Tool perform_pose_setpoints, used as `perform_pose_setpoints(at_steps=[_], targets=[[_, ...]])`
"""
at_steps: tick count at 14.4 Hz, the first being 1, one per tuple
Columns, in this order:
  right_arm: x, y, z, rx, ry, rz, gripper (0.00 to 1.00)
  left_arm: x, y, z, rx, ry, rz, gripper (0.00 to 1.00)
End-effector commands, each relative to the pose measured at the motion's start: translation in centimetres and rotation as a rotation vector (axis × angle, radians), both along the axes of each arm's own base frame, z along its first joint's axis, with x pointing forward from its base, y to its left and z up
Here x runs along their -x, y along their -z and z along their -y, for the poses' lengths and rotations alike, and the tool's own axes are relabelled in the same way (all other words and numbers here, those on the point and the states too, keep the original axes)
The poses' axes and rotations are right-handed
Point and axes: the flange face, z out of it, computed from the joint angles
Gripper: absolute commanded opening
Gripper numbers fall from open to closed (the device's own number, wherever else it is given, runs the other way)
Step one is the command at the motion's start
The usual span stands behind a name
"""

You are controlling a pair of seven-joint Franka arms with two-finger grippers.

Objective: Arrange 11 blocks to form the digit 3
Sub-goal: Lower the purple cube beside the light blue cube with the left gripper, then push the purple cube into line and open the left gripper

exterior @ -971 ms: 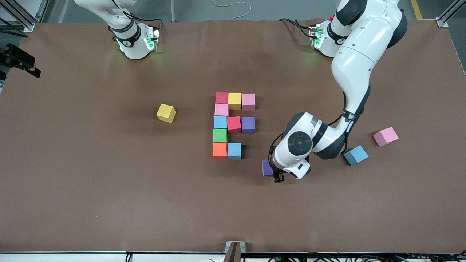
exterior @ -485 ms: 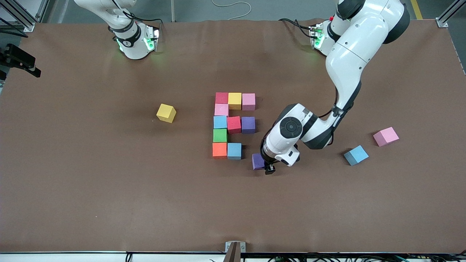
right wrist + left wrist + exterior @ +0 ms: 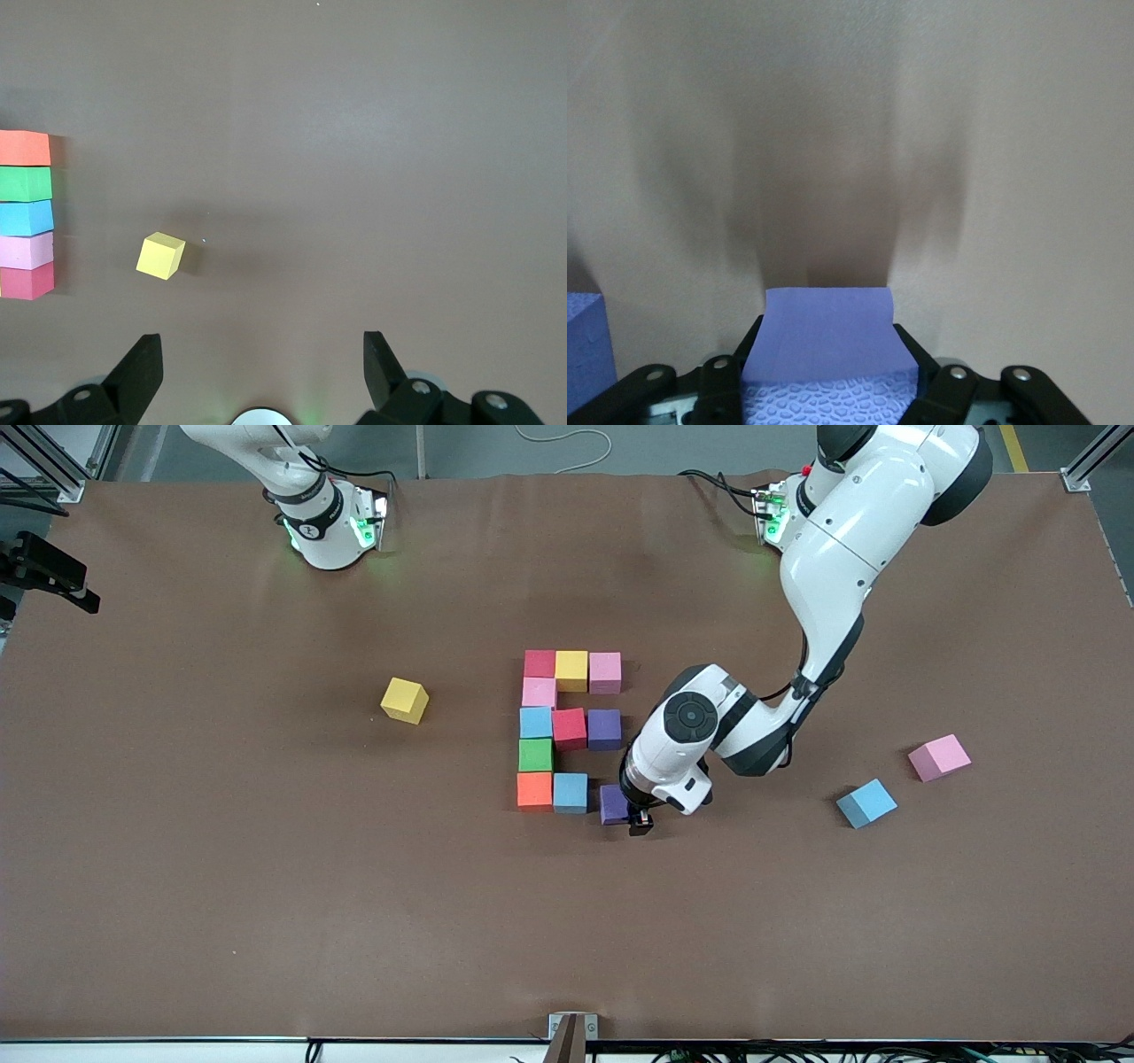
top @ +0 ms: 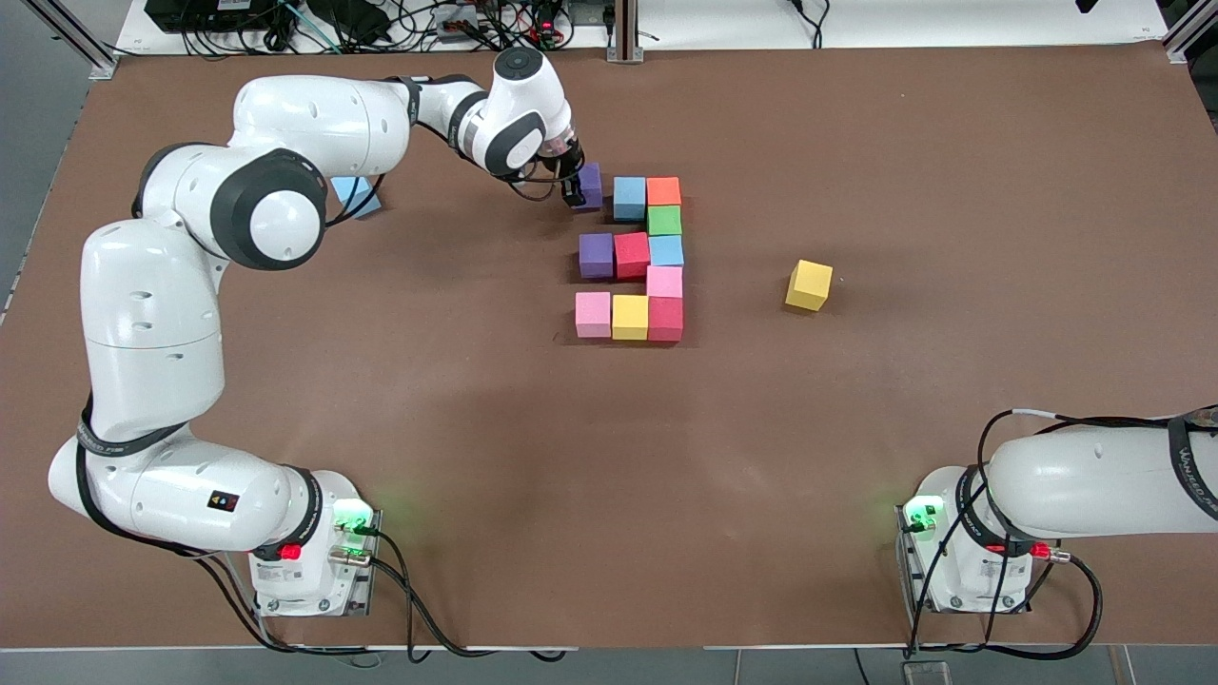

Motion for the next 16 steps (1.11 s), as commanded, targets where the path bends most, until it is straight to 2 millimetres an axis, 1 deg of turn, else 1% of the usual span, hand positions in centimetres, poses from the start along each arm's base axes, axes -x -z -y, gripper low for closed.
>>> perform_pose_setpoints(at_steps=[1,5,7,16], targets=[[0.5,0.1,0.1,0.000,-0.003,-0.002,1.00,0.8,-0.3,0.3,-0.011,0.001,0.019,0.23],[0.5,0.1,0.2,0.000,-0.002,-0.002,1.00,1.0,-0.2,0.4,-0.010,0.004,0.017,0.23],[0.5,0.1,0.1,0.000,-0.003,-0.002,1.00,1.5,-0.2,1.2,-0.005,0.016,0.019,0.23],[0.5,0.1,0.1,0.000,-0.005,-0.002,1.00,1.9,0.2,1.3,0.006,0.008,0.022,0.23]])
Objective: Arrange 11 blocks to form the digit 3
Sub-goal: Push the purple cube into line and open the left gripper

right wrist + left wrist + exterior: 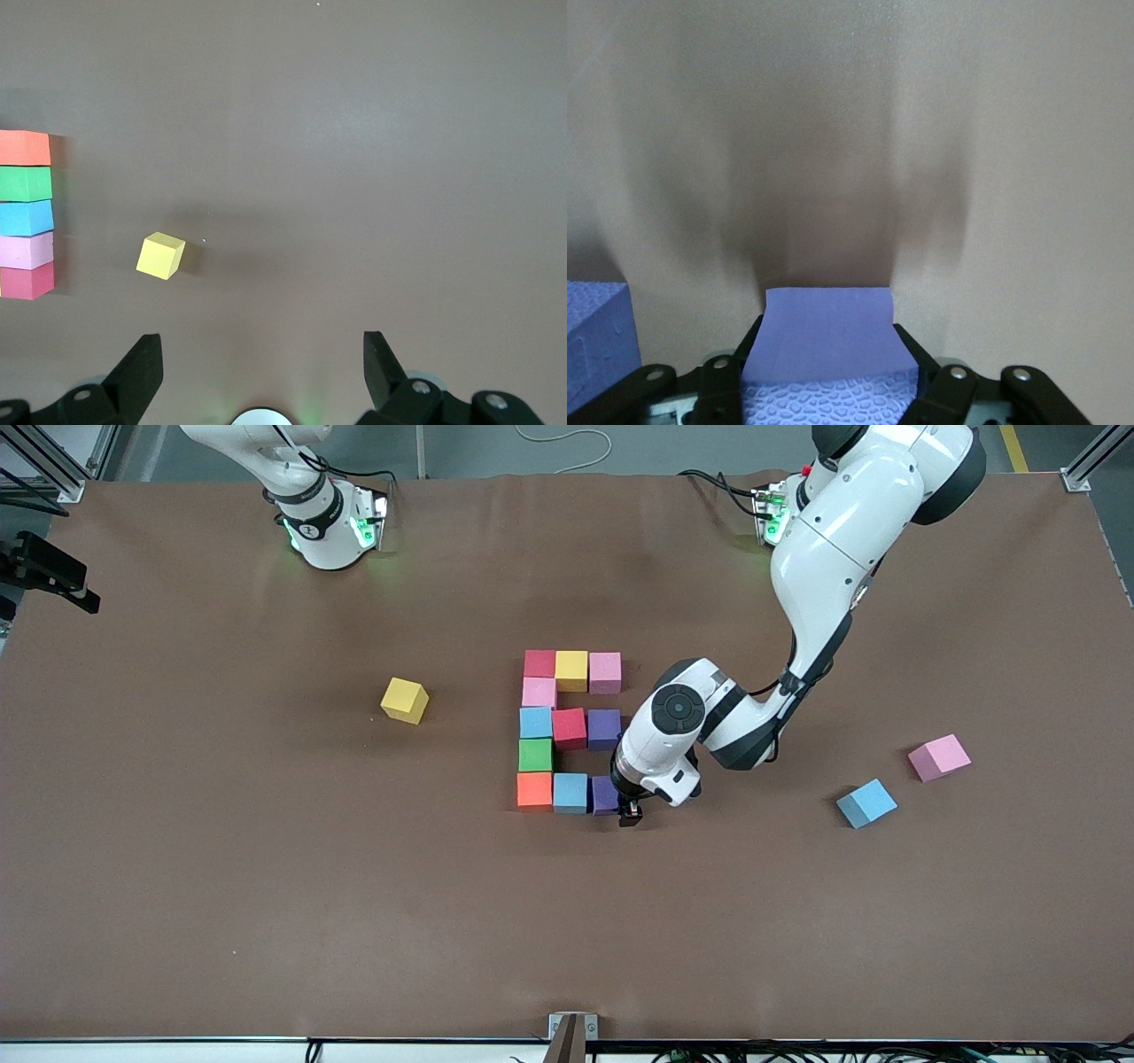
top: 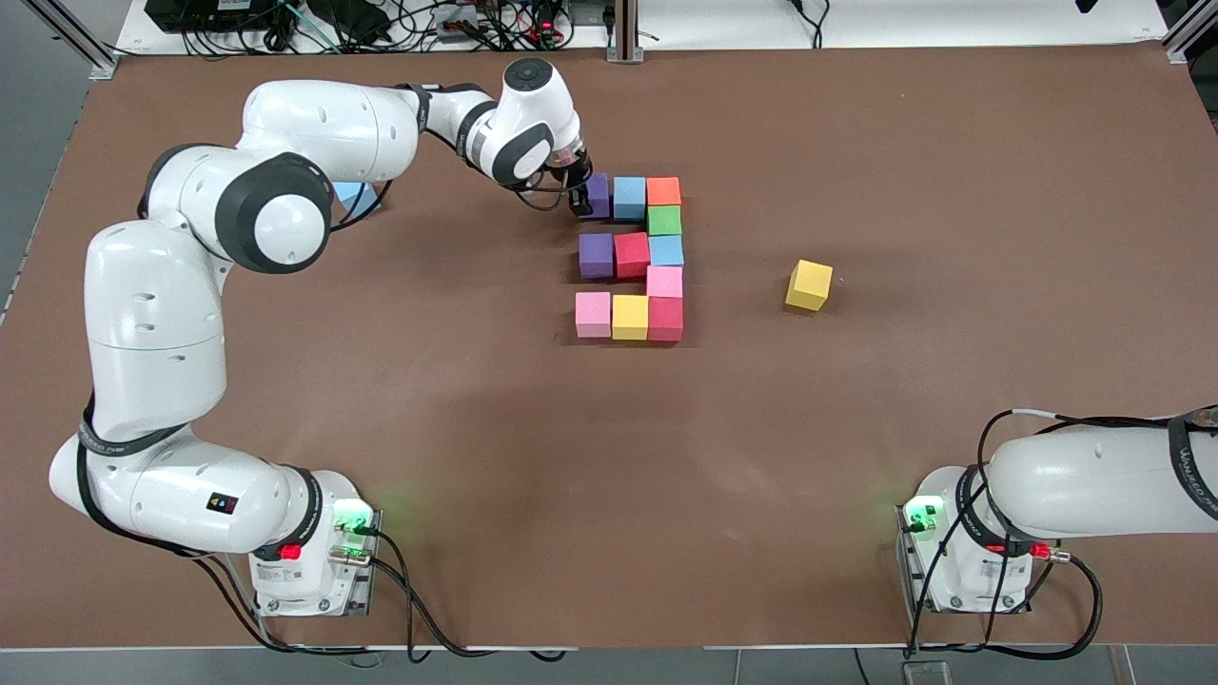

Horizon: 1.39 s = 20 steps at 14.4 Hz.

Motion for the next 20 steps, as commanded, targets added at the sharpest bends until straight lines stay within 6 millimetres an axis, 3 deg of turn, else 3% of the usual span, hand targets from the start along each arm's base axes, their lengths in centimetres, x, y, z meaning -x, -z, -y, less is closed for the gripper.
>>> perform_pose_setpoints(at_steps=[1,20], targets=[[0.45,0.05,0.07,0.000,-0.006,-0.002,1.00,0.86,-0.08,0.31,0.001,-0.008,0.019,0.23],[0.57,0.02,-0.02,-0.001,-0.008,-0.007,1.00,0.86,0.14,0.84,0.022,-0.003,0.040,0.25]])
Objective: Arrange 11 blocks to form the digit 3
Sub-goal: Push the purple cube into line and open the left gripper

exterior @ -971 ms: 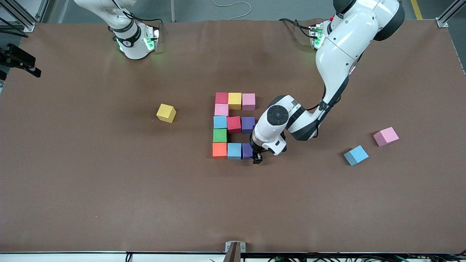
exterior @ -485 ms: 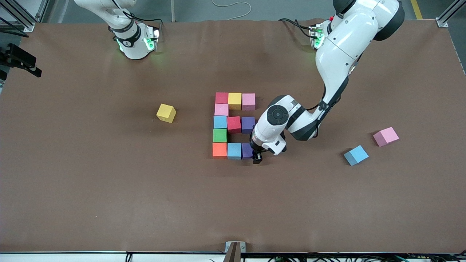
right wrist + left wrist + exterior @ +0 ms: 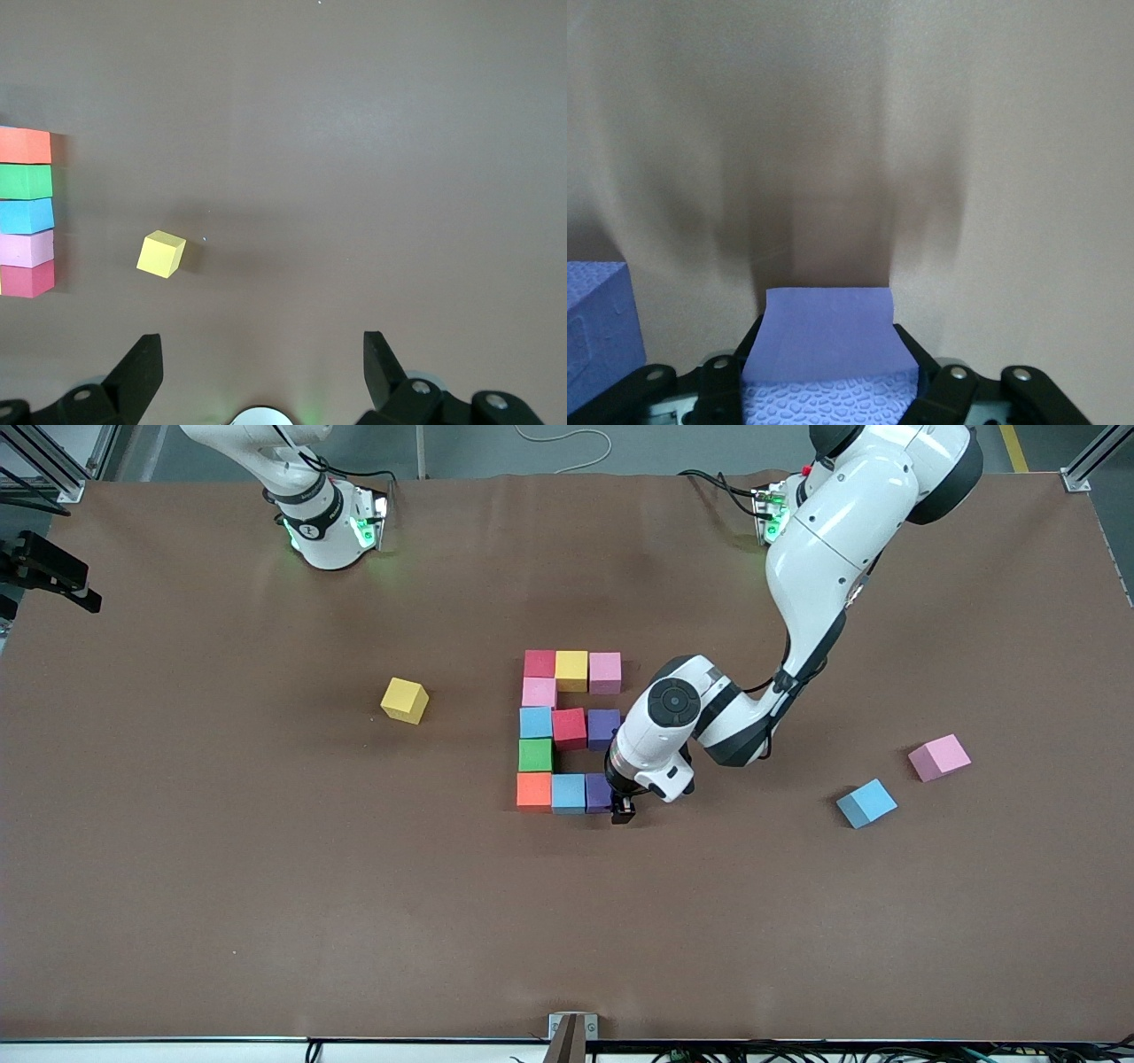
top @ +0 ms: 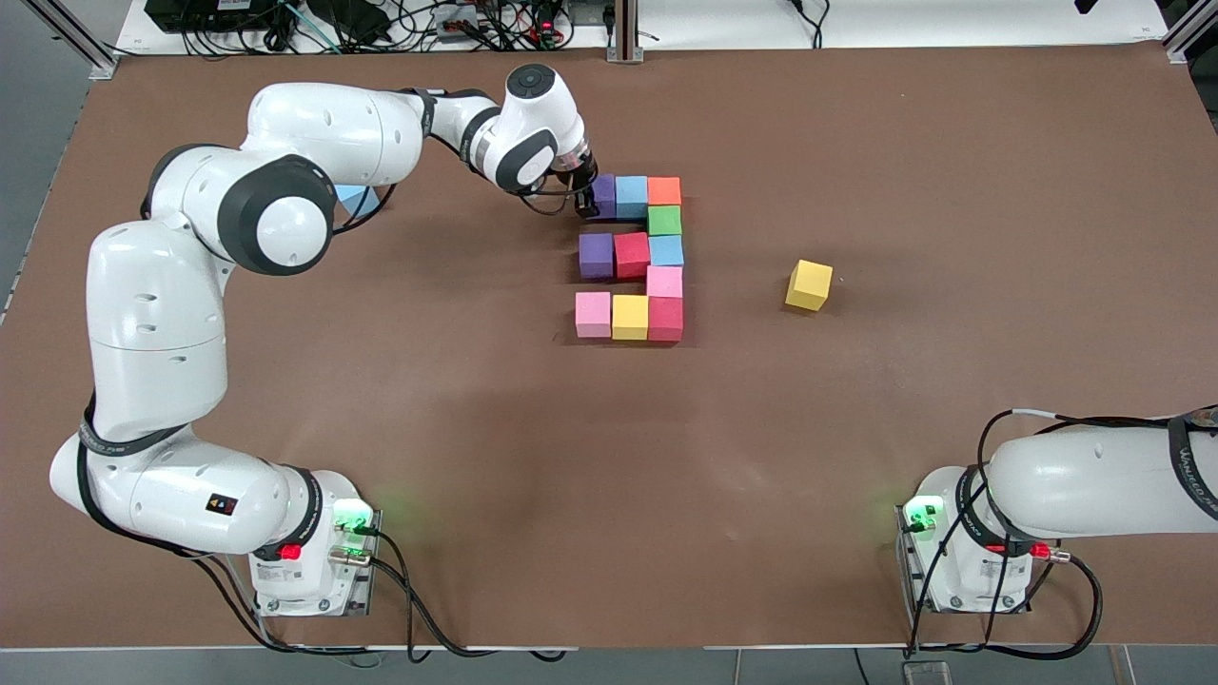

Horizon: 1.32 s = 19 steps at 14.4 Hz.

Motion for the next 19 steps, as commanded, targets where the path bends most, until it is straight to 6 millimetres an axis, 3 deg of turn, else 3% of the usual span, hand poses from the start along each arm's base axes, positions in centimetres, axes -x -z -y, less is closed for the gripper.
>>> perform_pose_setpoints(at_steps=[1,2,4,6,8,14,19], targets=[[0.5,0.0,0.2,-0.001,-0.003,-0.003,1.00,0.2,0.0,0.0,-0.002,-0.015,0.019,0.27],[0.5,0.0,0.1,0.000,-0.005,-0.003,1.00,0.3,0.0,0.1,-0.001,-0.013,0.019,0.29],[0.5,0.0,0.3,0.001,-0.002,-0.003,1.00,0.3,0.0,0.1,-0.002,-0.010,0.020,0.47],[0.5,0.0,0.2,0.001,-0.003,-0.003,1.00,0.2,-0.2,0.1,0.000,-0.012,0.022,0.70],[0.5,0.0,0.3,0.001,-0.002,-0.003,1.00,0.1,-0.3,0.1,-0.003,-0.006,0.026,1.00],[0.5,0.0,0.3,0.001,-0.002,-0.003,1.00,-0.9,-2.3,-0.6,0.006,-0.019,0.051,1.00],[0.5,0.0,0.3,0.001,-0.006,-0.003,1.00,-0.7,-7.3,-0.4,-0.031,-0.007,0.080,1.00]])
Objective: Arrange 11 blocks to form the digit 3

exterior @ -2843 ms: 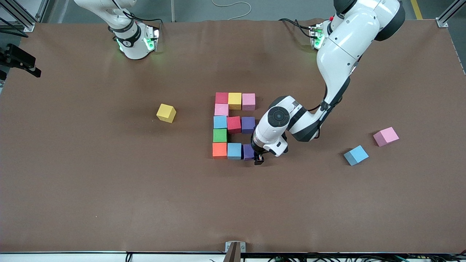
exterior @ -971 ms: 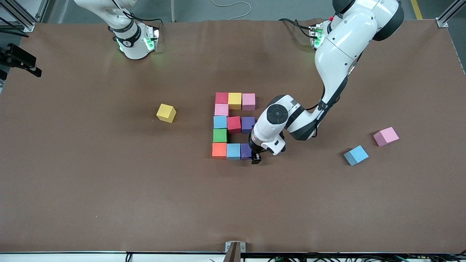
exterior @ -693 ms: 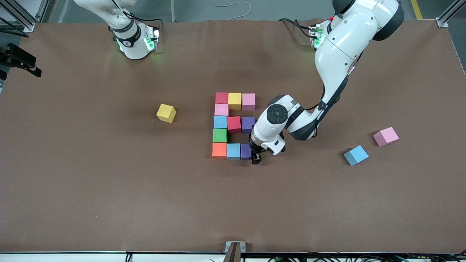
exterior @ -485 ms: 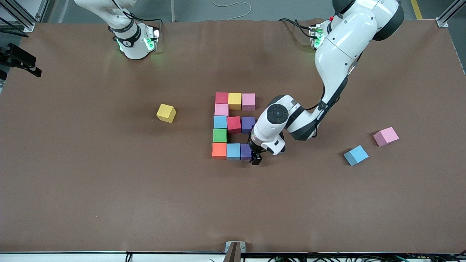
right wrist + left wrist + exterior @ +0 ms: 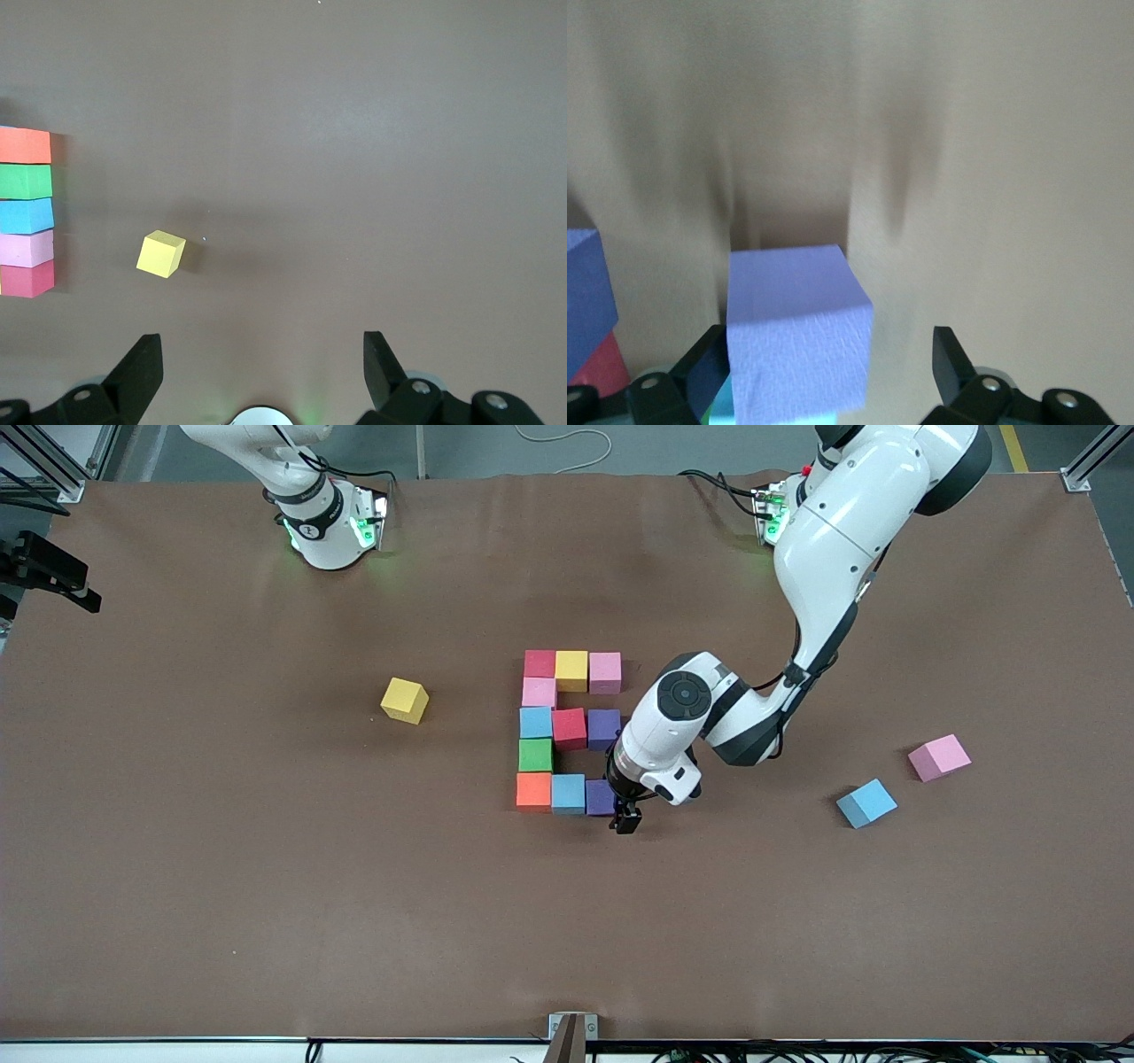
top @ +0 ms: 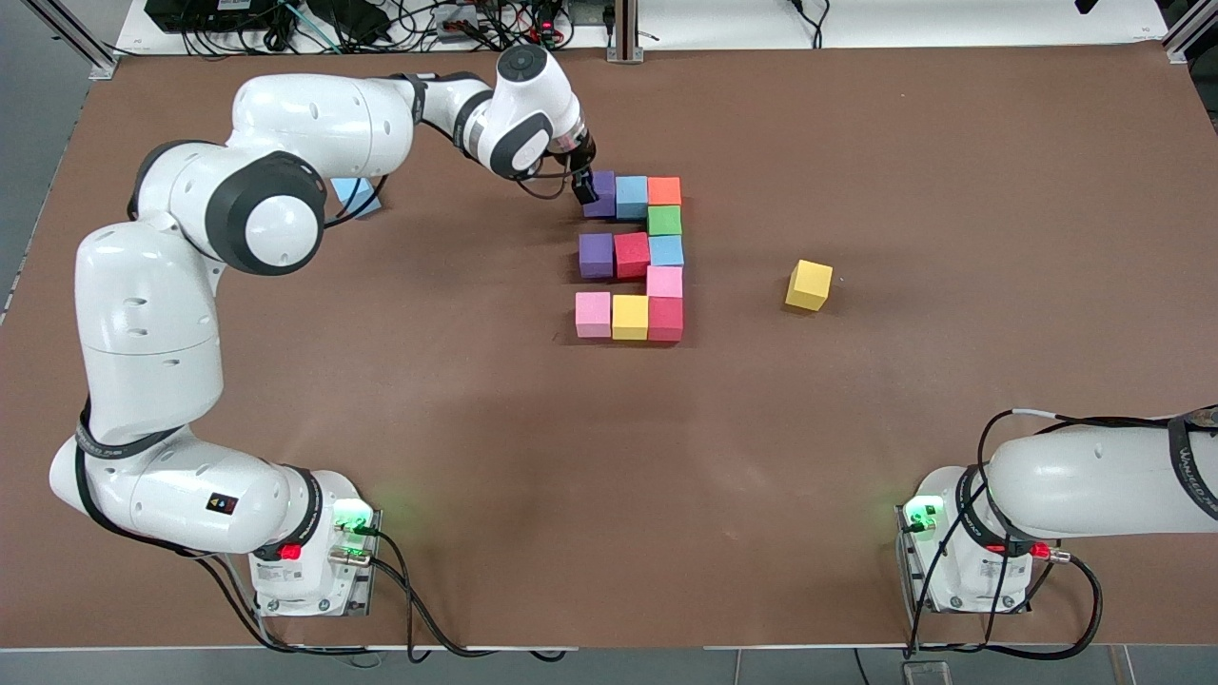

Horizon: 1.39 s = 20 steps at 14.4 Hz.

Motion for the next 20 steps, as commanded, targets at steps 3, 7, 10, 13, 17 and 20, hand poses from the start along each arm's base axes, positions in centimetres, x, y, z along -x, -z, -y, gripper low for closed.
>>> perform_pose_setpoints(at_steps=[3,7,10,13,17,20], targets=[[0.5,0.0,0.2,0.001,-0.007,-0.003,1.00,0.8,-8.1,-0.9,-0.125,0.013,0.023,1.00],[0.9,1.0,0.6,-0.004,0.008,-0.037,1.00,0.1,-14.9,-5.0,-0.263,0.145,0.034,1.00],[0.8,0.9,0.2,-0.012,0.007,-0.033,1.00,-1.3,-18.1,-9.6,-0.391,0.357,-0.032,1.00],[0.8,0.8,0.3,-0.012,0.005,-0.025,1.00,-2.7,-22.1,-15.6,-0.467,0.626,-0.149,1.00],[0.7,0.8,0.1,-0.010,-0.002,-0.025,1.00,-5.0,-29.3,-24.5,-0.506,1.008,-0.122,1.00],[0.7,0.8,-0.1,-0.007,-0.008,-0.024,1.00,-4.1,-34.2,-30.7,-0.524,1.254,-0.107,1.00]])
